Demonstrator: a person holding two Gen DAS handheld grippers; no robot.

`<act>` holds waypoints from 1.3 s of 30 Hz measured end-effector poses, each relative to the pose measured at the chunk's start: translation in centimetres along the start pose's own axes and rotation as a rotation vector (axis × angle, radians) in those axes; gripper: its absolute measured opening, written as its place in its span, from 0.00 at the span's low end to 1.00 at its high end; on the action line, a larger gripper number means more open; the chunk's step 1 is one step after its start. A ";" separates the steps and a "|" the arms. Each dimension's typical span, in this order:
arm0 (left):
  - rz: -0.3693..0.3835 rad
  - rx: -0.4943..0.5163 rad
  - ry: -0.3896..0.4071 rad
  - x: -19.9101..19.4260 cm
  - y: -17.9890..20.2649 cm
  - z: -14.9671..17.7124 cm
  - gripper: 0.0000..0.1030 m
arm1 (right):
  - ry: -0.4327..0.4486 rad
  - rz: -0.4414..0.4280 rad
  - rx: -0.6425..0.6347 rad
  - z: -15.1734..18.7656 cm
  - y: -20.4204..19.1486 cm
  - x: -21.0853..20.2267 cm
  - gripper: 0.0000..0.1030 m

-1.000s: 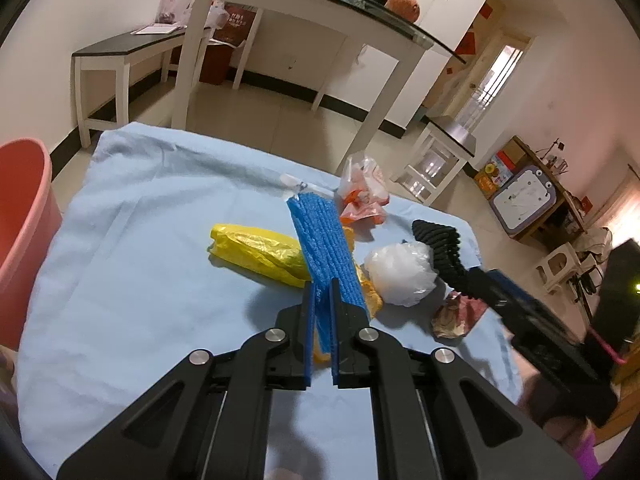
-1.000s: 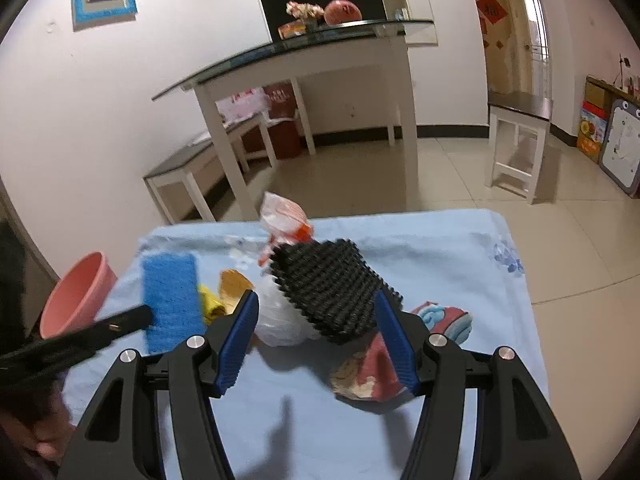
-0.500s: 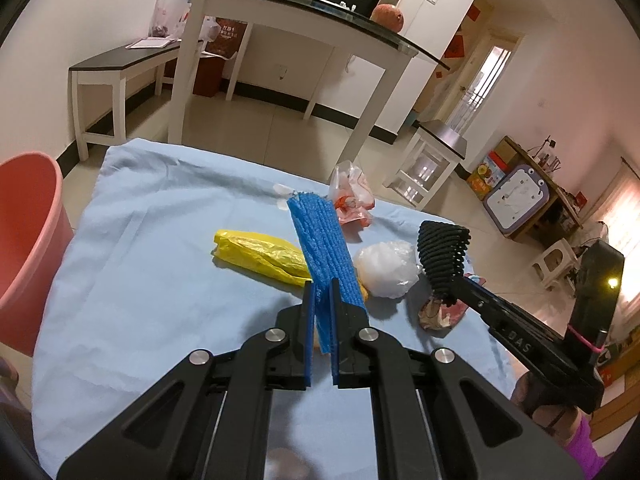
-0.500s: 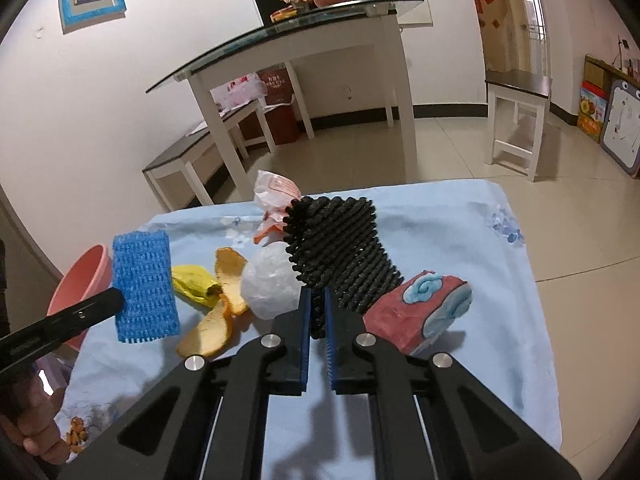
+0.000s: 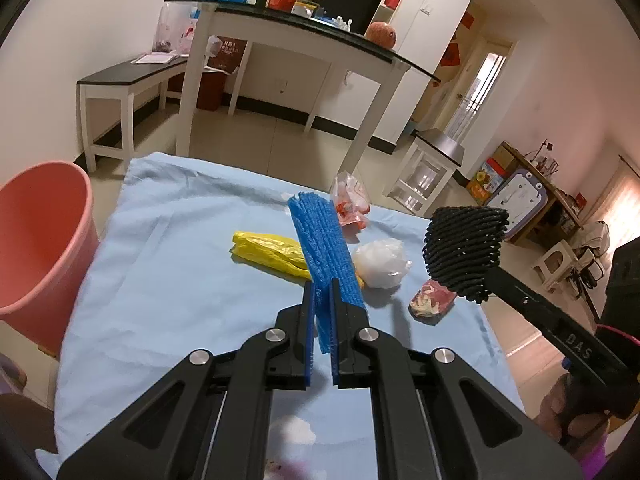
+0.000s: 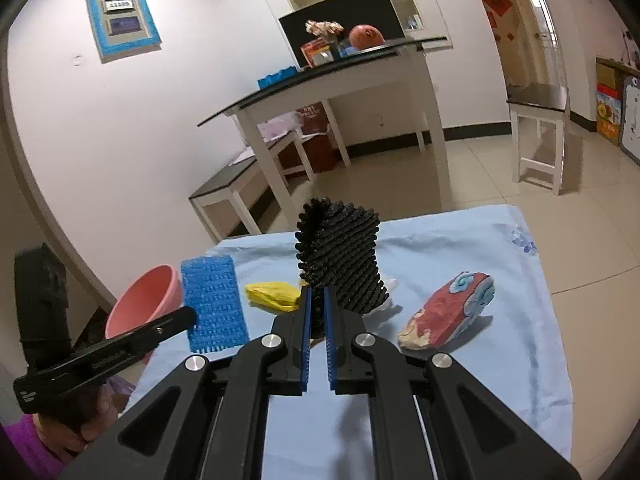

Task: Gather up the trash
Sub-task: 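Lift both held items toward the pink bucket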

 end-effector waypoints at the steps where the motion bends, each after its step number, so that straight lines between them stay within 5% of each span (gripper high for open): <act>1: 0.000 0.002 0.003 -0.3 0.0 0.1 0.06 | 0.004 -0.004 0.001 0.0 -0.3 -0.3 0.06; 18: -0.010 0.016 0.092 -5.8 -2.0 0.7 0.06 | 0.013 -0.078 -0.044 -0.2 -6.6 -1.5 0.06; 39: -0.166 -0.136 0.237 -12.4 -12.6 -1.7 0.06 | -0.023 -0.307 -0.128 -3.2 -17.4 4.6 0.06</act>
Point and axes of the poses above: each gripper's, at about its wrist camera, not at the fingertips, and x roughly the way its jaws point, y to its right, z to its underside, the point moved 2 cm from there along x, roughly the way its jaws point, and after that the axes turned 14 degrees about -x, right-handed, at the moved point
